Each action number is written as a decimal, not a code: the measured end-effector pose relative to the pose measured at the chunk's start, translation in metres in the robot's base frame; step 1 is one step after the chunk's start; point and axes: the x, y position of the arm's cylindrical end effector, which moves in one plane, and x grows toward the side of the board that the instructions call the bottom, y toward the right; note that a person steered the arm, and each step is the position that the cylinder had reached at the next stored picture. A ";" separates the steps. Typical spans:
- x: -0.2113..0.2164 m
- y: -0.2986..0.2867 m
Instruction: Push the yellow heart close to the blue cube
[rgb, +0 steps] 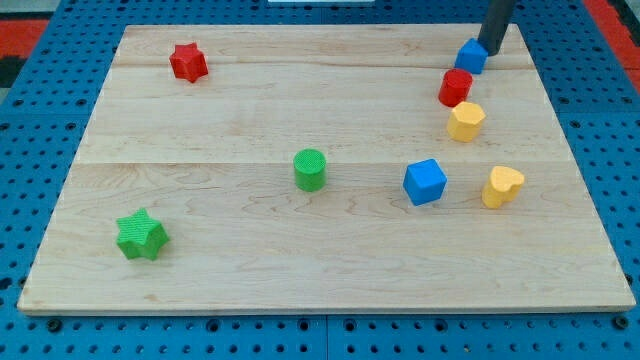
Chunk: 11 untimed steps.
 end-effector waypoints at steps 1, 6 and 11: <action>0.000 0.000; 0.215 0.106; 0.204 -0.063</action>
